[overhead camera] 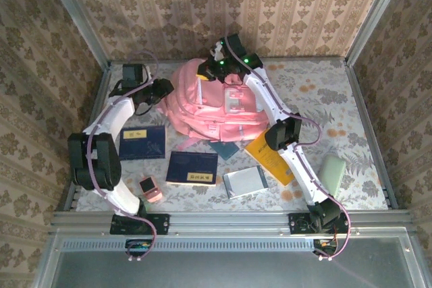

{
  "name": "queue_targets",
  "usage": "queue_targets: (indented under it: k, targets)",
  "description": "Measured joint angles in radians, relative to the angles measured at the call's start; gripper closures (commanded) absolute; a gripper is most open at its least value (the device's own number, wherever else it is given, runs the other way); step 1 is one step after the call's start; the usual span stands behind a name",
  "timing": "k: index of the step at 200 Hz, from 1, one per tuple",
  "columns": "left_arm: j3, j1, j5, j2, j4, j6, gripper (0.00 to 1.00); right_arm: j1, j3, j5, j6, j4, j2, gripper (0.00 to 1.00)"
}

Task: Pack the student bag

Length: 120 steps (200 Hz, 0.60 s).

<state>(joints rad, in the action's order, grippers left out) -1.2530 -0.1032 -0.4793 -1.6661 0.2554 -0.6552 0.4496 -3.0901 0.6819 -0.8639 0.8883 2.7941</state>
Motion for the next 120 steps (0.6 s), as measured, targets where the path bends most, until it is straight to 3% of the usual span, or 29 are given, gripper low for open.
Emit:
queue_targets:
  k: [50, 120]
  targets:
    - [-0.005, -0.002, -0.09, -0.066, -0.094, -0.034, 0.73, 0.005, 0.0, 0.013, 0.002, 0.01, 0.005, 1.0]
    - [-0.047, -0.008, -0.074, -0.123, -0.05, 0.011, 0.66, 0.005, 0.0, 0.034, -0.002, 0.006, 0.008, 1.0]
